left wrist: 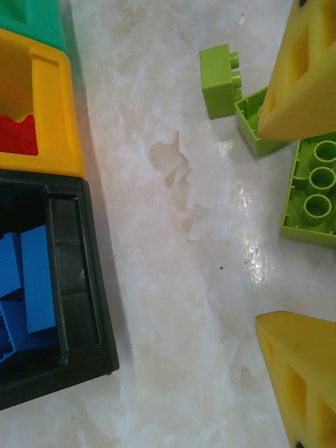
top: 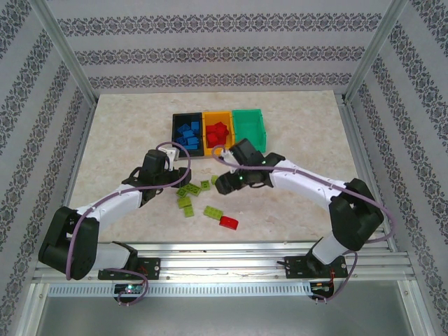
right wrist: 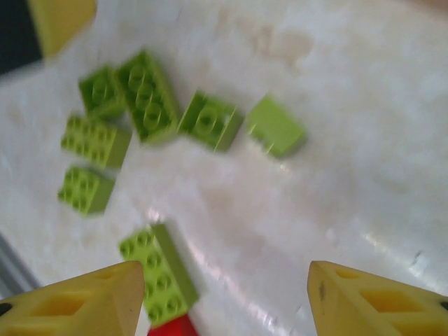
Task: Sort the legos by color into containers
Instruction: Pick up the lego from the bottom-center of the table.
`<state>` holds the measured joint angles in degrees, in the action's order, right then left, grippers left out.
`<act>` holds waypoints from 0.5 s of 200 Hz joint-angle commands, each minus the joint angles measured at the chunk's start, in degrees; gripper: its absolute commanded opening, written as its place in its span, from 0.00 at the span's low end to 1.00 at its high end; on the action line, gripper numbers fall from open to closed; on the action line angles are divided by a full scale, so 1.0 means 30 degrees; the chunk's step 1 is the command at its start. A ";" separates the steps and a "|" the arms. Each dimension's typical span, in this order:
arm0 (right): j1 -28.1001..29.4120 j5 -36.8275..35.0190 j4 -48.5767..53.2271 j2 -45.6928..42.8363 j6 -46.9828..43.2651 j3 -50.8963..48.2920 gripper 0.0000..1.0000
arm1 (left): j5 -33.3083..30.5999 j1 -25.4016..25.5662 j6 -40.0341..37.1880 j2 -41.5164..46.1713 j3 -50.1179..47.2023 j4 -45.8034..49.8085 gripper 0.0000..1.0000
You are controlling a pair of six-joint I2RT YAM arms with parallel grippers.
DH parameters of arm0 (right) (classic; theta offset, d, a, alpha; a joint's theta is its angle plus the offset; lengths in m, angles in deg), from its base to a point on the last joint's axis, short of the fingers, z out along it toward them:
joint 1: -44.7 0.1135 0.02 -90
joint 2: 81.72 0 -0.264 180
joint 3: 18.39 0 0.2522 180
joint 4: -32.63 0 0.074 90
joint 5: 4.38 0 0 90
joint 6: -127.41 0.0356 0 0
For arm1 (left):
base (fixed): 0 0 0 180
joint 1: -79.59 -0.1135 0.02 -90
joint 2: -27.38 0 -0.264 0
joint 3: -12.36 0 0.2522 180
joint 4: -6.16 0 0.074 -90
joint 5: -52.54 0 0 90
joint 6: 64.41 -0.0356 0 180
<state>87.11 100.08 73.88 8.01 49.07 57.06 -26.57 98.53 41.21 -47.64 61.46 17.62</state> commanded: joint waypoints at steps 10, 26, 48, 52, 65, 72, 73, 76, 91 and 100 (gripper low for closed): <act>0.2075 -0.1860 0.3294 -0.0092 -0.1551 -0.0616 0.64 | -0.0155 -0.0278 0.0002 0.0351 -0.0270 -0.0755 0.65; 0.3005 -0.2390 0.3953 0.0361 -0.1573 -0.0794 0.64 | -0.0130 -0.0290 0.0004 0.0294 -0.0236 -0.0742 0.65; 0.3819 -0.2704 0.4189 0.0788 -0.1305 -0.1205 0.64 | -0.0226 -0.0288 -0.0021 0.0430 -0.0301 -0.0696 0.65; 0.3931 -0.2763 0.4261 0.0817 -0.1259 -0.1241 0.63 | -0.0281 -0.0306 -0.0024 0.0441 -0.0293 -0.0696 0.65; 0.4346 -0.2816 0.4315 0.0906 -0.1037 -0.1408 0.64 | -0.0343 -0.0307 -0.0049 0.0485 -0.0314 -0.0697 0.65; 0.4517 -0.2842 0.4265 0.0950 -0.0975 -0.1508 0.64 | -0.0272 -0.0303 -0.0044 0.0485 -0.0305 -0.0695 0.65; 0.4550 -0.2849 0.4246 0.0959 -0.0981 -0.1529 0.64 | -0.0253 -0.0290 -0.0047 0.0471 -0.0284 -0.0681 0.65; 0.4641 -0.2885 0.4244 0.0996 -0.0978 -0.1547 0.64 | -0.0240 -0.0301 -0.0049 0.0474 -0.0292 -0.0661 0.65; 0.4787 -0.3160 0.4194 0.1406 -0.0953 -0.1635 0.63 | -0.0117 -0.0300 -0.0021 0.0478 -0.0238 -0.0623 0.65; 0.4858 -0.3207 0.4233 0.1735 -0.0942 -0.1538 0.63 | -0.0138 -0.0292 -0.0020 0.0497 -0.0260 -0.0638 0.65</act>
<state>100.86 92.89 85.22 10.94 46.03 52.86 -26.96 98.53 41.21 -47.44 61.33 17.51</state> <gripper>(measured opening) 0.636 0.651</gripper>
